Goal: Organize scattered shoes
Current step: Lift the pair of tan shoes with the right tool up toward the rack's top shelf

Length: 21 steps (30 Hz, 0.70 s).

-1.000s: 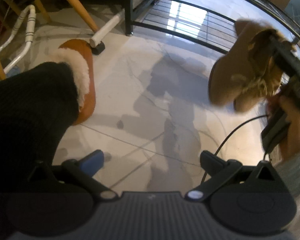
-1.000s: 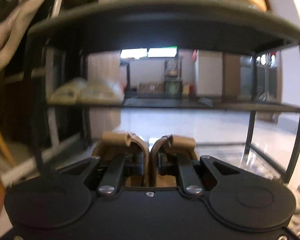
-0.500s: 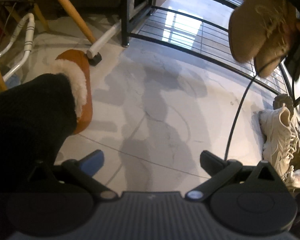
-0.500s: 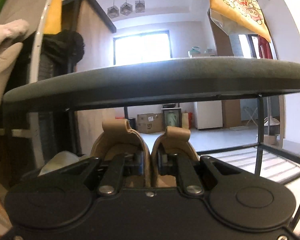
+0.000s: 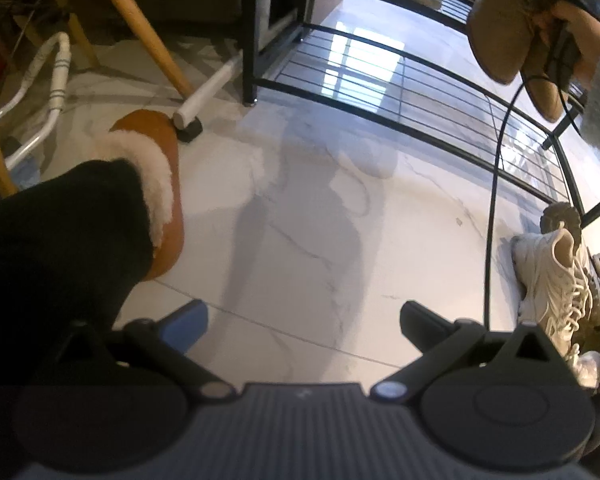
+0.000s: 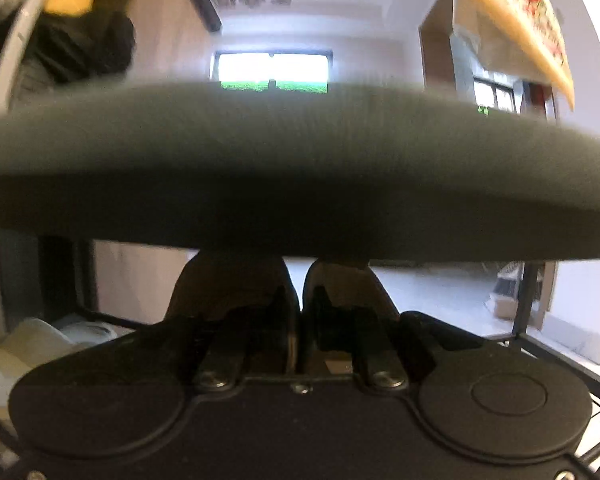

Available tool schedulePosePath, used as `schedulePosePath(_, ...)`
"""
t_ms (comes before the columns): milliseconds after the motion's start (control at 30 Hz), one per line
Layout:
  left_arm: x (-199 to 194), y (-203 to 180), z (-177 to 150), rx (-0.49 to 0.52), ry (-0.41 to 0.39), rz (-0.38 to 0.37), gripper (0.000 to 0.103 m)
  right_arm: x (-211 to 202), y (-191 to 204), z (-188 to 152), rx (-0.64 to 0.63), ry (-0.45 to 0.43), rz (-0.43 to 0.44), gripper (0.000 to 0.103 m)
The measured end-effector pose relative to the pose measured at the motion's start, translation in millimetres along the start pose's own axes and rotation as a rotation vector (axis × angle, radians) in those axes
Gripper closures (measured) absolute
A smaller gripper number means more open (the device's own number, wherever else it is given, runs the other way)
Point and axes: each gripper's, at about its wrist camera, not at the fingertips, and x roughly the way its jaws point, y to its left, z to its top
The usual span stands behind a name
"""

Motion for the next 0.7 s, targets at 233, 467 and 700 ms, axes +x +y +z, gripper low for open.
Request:
schedulePosePath(233,1.6,-0.3,3.9,-0.008,0.009,-0.006,0.001,30.5,-6.0,13.1,0.105,0.052,0.016,0.009)
schedulePosePath(467,1.5,-2.1,1.8,-0.008,0.024,-0.027,0.001,21.5,-9.2,7.4,0.093,0.067,0.023,0.012)
schedulePosePath(700,1.1,-3.7,-0.5,-0.001,0.031,-0.04,0.001,-43.5,-37.3,-1.2,0.191,0.119,0.269,0.013)
